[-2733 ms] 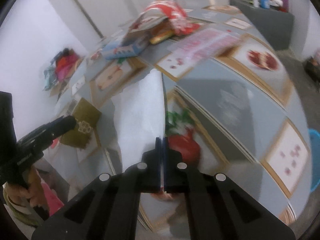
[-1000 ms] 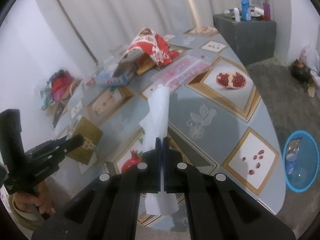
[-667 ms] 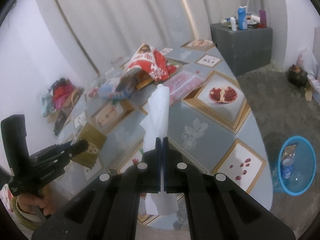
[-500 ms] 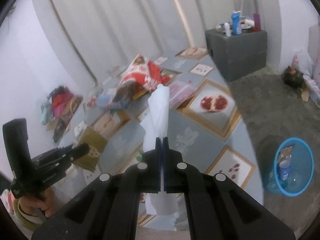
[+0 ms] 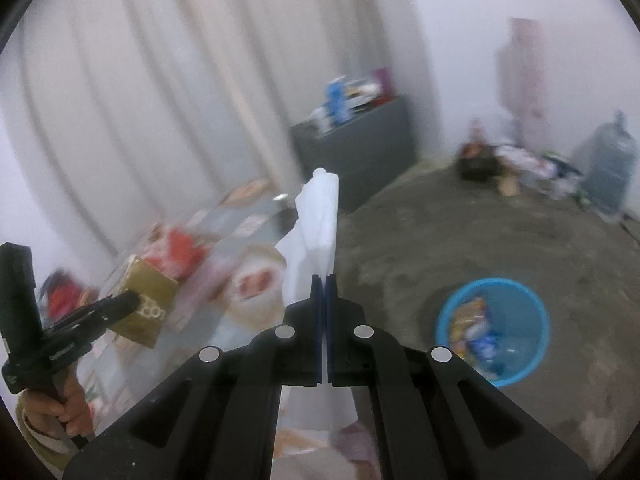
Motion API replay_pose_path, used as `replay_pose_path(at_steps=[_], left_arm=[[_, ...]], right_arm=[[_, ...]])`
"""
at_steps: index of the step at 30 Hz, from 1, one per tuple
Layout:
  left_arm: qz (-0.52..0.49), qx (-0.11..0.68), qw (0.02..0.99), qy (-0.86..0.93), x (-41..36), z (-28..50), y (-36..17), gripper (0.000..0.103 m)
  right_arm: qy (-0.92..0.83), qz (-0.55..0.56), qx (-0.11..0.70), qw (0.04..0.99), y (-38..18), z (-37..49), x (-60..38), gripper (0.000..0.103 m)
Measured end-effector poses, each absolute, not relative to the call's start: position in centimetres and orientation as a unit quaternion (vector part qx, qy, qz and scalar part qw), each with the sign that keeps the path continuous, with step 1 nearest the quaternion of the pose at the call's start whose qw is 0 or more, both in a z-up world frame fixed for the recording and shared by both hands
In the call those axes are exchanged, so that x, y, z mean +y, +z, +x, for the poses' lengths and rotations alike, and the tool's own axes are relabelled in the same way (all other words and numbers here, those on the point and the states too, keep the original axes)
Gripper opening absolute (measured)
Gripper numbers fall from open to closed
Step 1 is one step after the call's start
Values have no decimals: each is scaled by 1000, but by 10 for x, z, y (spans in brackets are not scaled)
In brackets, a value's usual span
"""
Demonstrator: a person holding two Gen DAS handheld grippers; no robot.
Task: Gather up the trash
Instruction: 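Carry the carton and tissue over the wastebasket and open both grippers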
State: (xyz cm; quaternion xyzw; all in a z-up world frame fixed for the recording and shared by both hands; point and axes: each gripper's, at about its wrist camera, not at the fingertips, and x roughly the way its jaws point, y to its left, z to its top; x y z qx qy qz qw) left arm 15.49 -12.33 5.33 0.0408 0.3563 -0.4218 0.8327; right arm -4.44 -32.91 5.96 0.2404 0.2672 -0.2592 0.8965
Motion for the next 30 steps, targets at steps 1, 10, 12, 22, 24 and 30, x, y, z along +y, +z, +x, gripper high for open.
replay_pose_path(at_steps=[1,10,12,22,24,30], left_arm=[[45,363,824,-433,-140,157,53,26],[106,451,729,-504,-309,161,13,26],[126,475,706,-510,-348,157,-4,26],[186,570,631,-492,-491,149,-99,27],[180,583,627,-484,-501,153,-110,43],[162,574,640,-484,-504,159,-104,63]], right_arm=[[-278,246,263,891,57,-55,-340,0],[-368,329,264,829,-6,-114,-418,0],[-377,361,272,809,-33,-119,-437,0],[-411,471,281,729,-124,-125,-522,4],[-413,483,286,717,-135,-124,-534,12],[-420,495,278,709,-137,-125,-535,43]])
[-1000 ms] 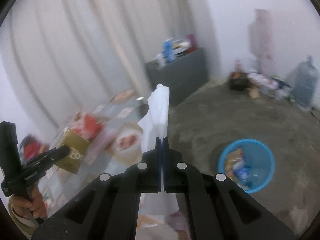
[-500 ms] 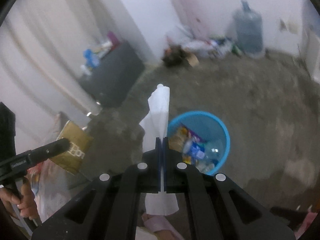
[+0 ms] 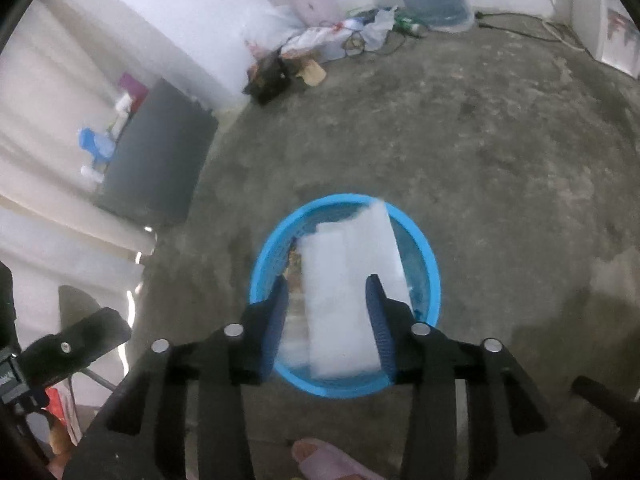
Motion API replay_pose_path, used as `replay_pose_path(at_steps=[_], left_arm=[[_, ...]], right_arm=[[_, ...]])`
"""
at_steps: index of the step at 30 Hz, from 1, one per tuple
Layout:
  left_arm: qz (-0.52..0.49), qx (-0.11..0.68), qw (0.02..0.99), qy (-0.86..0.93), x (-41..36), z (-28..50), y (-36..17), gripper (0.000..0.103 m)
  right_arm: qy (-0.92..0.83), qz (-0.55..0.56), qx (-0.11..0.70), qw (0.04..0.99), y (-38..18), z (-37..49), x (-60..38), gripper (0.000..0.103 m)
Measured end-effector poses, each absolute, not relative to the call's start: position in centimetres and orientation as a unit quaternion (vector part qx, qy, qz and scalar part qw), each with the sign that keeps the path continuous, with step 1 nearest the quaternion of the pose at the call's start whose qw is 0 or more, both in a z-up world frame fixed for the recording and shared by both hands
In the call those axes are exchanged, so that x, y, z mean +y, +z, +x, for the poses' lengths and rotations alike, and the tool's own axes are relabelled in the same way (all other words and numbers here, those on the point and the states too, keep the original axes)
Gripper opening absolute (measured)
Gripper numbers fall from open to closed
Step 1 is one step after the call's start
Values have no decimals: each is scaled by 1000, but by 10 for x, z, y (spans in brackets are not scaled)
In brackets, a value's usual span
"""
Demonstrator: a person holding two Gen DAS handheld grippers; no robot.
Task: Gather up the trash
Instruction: 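Carry the carton and tissue over the wastebasket and open both grippers, then move both open grippers back from the wastebasket to the table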
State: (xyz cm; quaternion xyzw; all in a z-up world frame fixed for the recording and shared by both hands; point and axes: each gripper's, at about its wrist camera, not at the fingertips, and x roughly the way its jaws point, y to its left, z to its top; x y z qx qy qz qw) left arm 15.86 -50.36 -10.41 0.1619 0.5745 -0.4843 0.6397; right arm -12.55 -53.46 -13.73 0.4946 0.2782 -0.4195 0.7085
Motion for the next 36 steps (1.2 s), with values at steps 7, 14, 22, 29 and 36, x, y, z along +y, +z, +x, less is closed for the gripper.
replay_pose_path(at_steps=[7,14,22,29,36], left_arm=[[155,555,663,-479,-489,160,-90,63],[144,532,675,-490,-457,150,-57,63],[123,476,723,-484,-374,142,-12,65],[79,444,777,-439,-270,140,13,65],[42,390,838,-379,-151,133,45,65]], right_arm=[[-415,492,272,716,-128,-139,-519,47],[-409,487,263,726,-118,-150,-520,52],[-385,448,253,766,-84,-153,-491,64],[-339,429,269,793,-66,-134,-466,64],[-288,402,276,825,-39,-106,-430,64]])
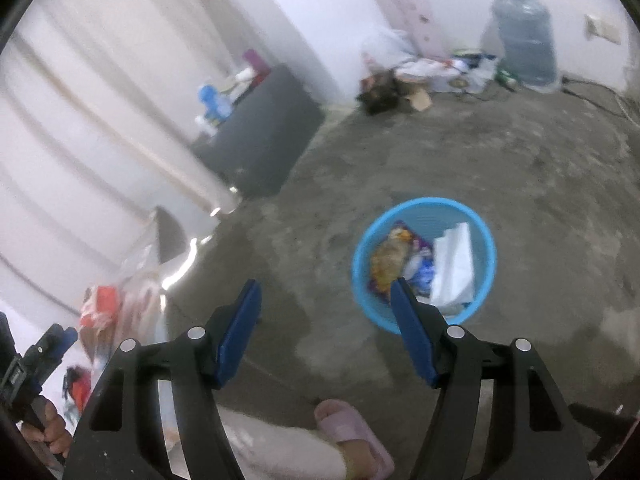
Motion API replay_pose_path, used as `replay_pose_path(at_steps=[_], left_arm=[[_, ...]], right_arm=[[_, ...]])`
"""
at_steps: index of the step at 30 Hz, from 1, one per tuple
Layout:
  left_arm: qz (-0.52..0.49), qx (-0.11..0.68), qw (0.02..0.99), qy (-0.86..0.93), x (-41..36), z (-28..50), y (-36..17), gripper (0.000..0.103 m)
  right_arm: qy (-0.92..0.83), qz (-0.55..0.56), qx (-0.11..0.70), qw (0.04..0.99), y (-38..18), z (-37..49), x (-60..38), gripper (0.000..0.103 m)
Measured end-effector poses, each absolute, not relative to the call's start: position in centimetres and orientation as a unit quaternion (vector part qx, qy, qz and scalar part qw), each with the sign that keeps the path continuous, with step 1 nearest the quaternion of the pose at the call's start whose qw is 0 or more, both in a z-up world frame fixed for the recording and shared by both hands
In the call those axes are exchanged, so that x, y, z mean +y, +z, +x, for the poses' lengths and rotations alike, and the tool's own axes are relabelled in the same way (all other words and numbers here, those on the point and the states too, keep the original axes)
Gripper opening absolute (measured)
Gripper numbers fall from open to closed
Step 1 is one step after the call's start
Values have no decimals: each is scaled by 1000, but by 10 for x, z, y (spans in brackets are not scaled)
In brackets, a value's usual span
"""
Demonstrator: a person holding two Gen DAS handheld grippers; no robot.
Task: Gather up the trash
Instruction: 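Move both open grippers back from the wastebasket to the table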
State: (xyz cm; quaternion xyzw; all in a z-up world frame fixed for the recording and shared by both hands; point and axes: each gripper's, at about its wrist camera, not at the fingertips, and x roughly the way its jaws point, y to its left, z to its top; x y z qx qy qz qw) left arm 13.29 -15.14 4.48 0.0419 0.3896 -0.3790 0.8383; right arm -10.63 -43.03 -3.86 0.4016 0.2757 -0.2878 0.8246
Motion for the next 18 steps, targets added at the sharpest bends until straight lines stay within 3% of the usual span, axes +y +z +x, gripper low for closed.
replay_pose_path(at_steps=[9,18], left_arm=[[3,341,894,-292,-26,126,62,65],[8,296,922,-251,27,151,71,65]], right_arm=[[-210,380,293,852,-10,-48,-382,64],[-130,365,323,863,8,35,-331,64]])
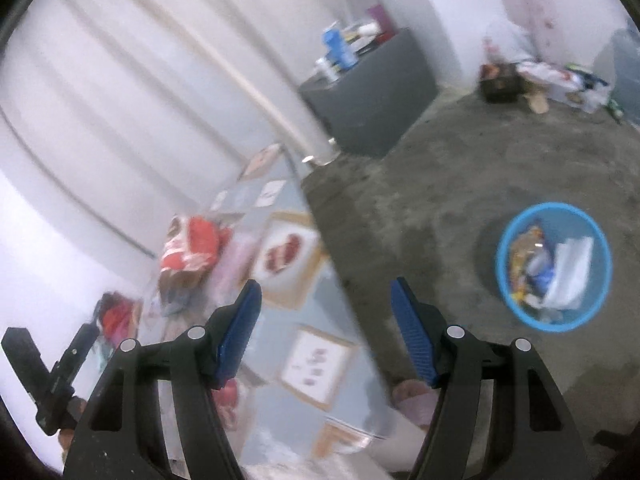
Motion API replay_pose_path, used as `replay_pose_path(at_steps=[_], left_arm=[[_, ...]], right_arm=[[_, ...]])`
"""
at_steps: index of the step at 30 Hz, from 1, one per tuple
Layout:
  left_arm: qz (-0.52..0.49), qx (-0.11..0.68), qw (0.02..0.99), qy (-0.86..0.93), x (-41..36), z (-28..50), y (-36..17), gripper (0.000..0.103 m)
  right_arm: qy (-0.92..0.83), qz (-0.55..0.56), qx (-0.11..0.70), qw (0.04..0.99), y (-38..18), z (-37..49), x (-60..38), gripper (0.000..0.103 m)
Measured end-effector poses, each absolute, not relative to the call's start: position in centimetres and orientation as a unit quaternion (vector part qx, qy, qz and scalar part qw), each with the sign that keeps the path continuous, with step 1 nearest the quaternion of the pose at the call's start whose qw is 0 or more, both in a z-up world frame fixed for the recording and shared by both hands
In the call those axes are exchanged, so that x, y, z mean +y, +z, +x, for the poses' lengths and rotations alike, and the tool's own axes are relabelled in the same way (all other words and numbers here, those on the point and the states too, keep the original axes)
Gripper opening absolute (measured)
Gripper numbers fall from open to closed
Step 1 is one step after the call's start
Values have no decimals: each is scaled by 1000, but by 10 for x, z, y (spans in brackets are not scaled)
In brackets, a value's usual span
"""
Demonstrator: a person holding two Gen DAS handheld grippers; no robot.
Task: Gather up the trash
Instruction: 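Move both open grippers back from the wastebasket to the table, then close the right gripper on the clear plastic bag while the left gripper approaches it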
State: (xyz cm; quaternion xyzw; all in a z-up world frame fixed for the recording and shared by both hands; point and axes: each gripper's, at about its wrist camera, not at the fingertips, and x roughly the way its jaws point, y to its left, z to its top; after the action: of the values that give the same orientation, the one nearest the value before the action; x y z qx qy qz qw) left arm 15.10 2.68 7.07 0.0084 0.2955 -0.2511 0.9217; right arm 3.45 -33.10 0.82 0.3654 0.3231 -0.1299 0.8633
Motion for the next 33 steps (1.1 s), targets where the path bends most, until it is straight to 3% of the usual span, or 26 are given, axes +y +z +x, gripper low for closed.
replay_pose_path(at_steps=[7,20,33], left_arm=[[44,286,927,-238,27,184,62,65],[137,283,921,-232,-6,225,32,65],[169,287,916,-222,-25,254,11,61]], right_arm=[[-75,381,355,851,6,102,-303,63],[-57,403,416,813,-29,191,-293,51],[-106,317,440,833,-51,239,-296,39]])
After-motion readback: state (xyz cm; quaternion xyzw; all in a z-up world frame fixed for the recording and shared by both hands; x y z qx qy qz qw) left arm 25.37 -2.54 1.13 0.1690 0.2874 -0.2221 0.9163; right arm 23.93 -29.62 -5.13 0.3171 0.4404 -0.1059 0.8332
